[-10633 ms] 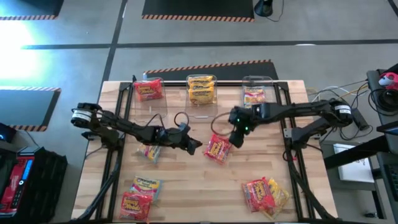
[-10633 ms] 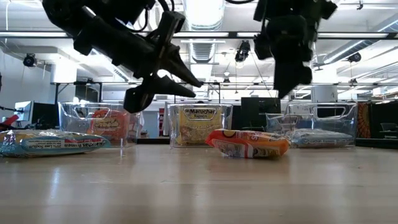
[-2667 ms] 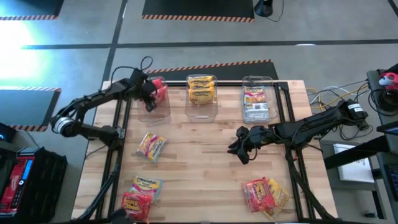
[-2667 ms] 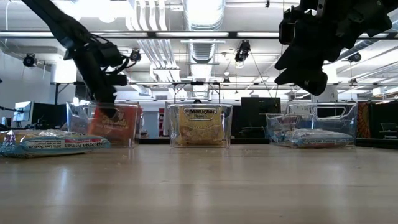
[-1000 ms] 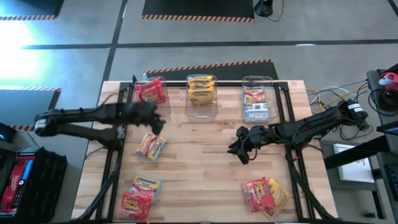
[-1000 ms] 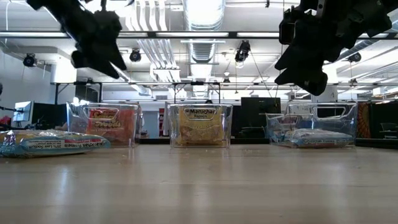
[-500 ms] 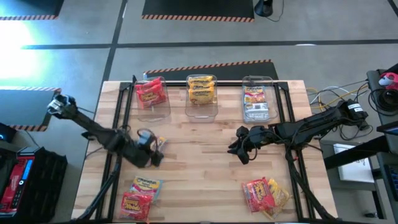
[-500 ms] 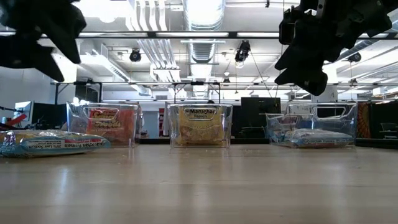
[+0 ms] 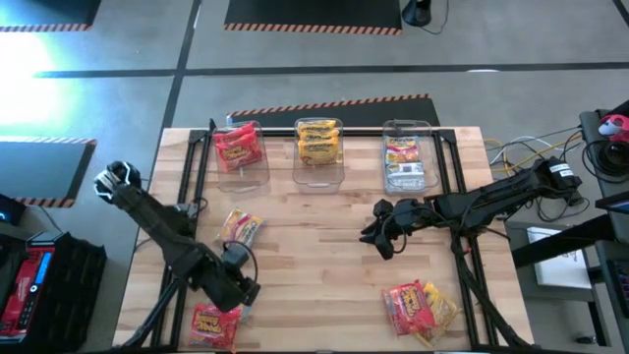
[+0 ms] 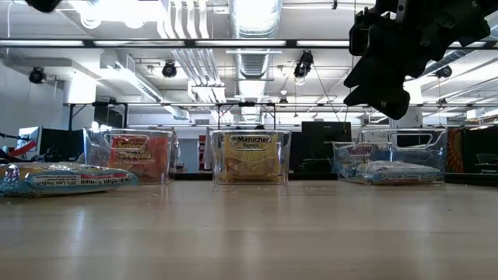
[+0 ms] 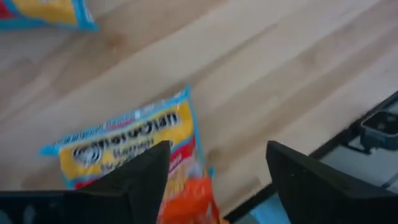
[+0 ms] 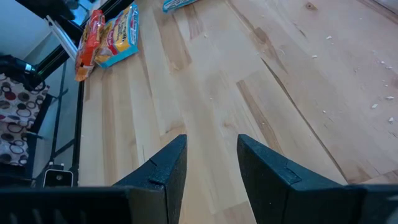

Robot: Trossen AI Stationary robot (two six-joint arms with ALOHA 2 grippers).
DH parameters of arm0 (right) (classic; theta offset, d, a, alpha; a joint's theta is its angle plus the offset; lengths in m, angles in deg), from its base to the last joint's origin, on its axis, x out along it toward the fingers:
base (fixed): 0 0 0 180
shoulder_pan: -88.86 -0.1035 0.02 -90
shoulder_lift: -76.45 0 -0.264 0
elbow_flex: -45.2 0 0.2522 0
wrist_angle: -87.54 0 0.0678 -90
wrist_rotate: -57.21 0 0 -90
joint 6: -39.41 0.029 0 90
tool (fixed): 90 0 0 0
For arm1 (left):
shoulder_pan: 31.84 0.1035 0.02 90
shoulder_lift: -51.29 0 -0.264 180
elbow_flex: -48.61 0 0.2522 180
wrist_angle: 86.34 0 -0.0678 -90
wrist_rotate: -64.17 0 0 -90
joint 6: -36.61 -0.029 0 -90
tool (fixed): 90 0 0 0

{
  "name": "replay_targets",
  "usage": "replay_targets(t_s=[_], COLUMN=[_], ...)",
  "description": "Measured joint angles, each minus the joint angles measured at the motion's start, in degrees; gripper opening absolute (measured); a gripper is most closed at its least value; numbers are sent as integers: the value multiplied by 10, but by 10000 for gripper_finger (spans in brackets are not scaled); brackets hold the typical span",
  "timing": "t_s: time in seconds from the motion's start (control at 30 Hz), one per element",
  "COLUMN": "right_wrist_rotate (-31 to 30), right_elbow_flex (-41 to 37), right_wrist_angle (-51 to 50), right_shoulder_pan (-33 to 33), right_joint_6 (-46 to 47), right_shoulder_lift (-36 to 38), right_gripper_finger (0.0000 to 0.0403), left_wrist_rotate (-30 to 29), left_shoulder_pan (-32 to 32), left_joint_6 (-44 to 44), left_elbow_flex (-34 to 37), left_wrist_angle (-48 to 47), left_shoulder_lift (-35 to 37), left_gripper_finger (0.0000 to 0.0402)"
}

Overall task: Sort Maruchan noodles
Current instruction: Put the orange noodle pack into the left transparent bin

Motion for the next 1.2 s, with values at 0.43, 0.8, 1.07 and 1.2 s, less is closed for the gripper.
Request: replay_targets(t_s=[0.43,0.8,1.07,1.2], right_wrist_rotate=[0,0,0,0], right_elbow_flex=[0,0,0,0], right_wrist_angle=[0,0,0,0], right_shoulder_pan=[0,0,0,0], right_joint_6=[0,0,0,0], right_shoulder_lift=[0,0,0,0], right_gripper_finger=[132,132,132,132], left_wrist_rotate=[75,120,119,118], left_shoulder_pan=[-165,-198,-201,-189], left_joint_6=[118,159,155,145], left_elbow_flex=[-60,-42,-43,-43], left_wrist_angle=[-48,-29,0,-1], left_shoulder_lift=[-43,-115,-158,-179], left_gripper_finger=[273,261,261,261])
